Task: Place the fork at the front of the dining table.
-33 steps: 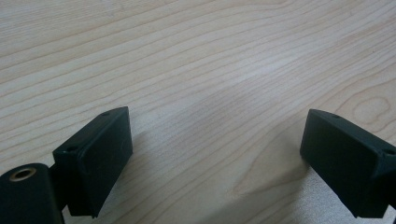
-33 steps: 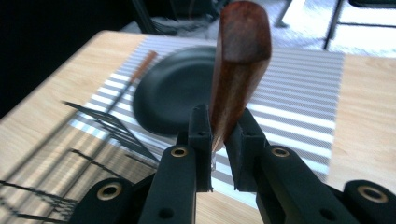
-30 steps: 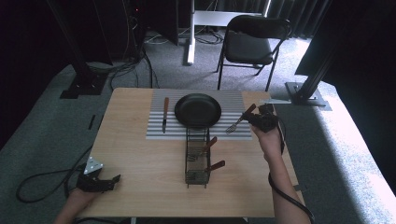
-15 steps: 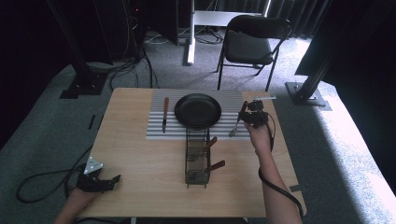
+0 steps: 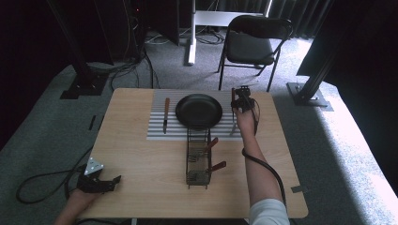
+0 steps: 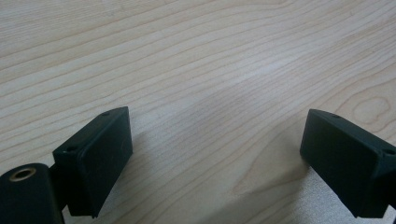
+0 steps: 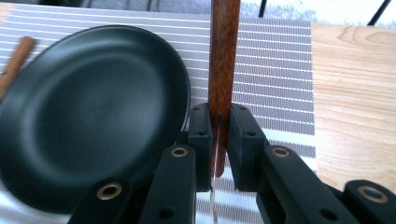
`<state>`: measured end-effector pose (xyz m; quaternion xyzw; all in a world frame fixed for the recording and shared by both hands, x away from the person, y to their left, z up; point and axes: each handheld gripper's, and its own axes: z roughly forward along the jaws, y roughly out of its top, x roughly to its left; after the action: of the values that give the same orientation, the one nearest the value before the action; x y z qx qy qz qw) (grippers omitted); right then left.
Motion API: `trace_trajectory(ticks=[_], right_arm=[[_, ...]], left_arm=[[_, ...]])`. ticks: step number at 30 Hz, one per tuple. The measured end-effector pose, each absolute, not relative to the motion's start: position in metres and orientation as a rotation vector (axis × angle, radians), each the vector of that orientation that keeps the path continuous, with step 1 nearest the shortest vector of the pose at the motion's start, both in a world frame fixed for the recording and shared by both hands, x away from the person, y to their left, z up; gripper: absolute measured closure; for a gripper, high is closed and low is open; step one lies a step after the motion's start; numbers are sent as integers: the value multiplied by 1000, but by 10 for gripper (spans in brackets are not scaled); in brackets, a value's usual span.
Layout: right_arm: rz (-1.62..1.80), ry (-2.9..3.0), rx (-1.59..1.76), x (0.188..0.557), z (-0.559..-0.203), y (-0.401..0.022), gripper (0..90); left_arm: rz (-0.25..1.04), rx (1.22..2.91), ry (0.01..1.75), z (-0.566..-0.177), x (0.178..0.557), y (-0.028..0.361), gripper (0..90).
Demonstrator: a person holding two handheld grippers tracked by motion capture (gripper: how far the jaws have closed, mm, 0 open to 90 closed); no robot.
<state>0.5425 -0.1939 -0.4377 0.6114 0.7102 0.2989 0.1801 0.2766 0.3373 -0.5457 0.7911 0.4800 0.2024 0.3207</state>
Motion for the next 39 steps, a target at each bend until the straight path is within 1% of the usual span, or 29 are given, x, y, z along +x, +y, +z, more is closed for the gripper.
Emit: trace_trajectory(ticks=[1, 2, 4, 5, 10, 18, 20, 21, 23, 29, 34, 36, 37, 39], right_arm=[[834, 2007, 1746, 550, -442, -192, 807], [834, 2007, 1746, 550, -442, -192, 807], [804, 1986, 1805, 566, -454, -189, 807], [804, 1986, 1805, 566, -454, -189, 807], [743, 1972, 1891, 587, -478, -182, 808], [677, 1959, 1976, 601, -507, -179, 806], [686, 1957, 1978, 602, -510, -179, 786], [675, 1973, 1980, 602, -511, -179, 758], [699, 1979, 1987, 598, -508, -181, 702], [769, 1951, 1987, 574, -491, -202, 641], [849, 2026, 1980, 543, -487, -209, 621], [851, 2044, 1968, 537, -486, -209, 621], [855, 2066, 1930, 525, -486, -208, 632], [860, 2081, 1918, 517, -487, -206, 671]], left_arm=[[532, 2078, 1261, -546, 277, 337, 90], [532, 2078, 1261, -546, 277, 337, 90], [532, 2080, 1261, -546, 277, 337, 91], [532, 2080, 1261, -546, 277, 337, 90], [531, 2079, 1261, -546, 277, 337, 90], [534, 2078, 1264, -546, 276, 337, 91], [534, 2078, 1264, -546, 276, 337, 91], [533, 2078, 1264, -546, 276, 337, 91], [533, 2078, 1264, -546, 276, 337, 91], [533, 2077, 1265, -546, 276, 337, 91], [532, 2075, 1267, -546, 276, 337, 91], [534, 2075, 1267, -546, 276, 337, 91], [534, 2075, 1267, -546, 276, 337, 90], [534, 2075, 1267, -546, 276, 337, 90]])
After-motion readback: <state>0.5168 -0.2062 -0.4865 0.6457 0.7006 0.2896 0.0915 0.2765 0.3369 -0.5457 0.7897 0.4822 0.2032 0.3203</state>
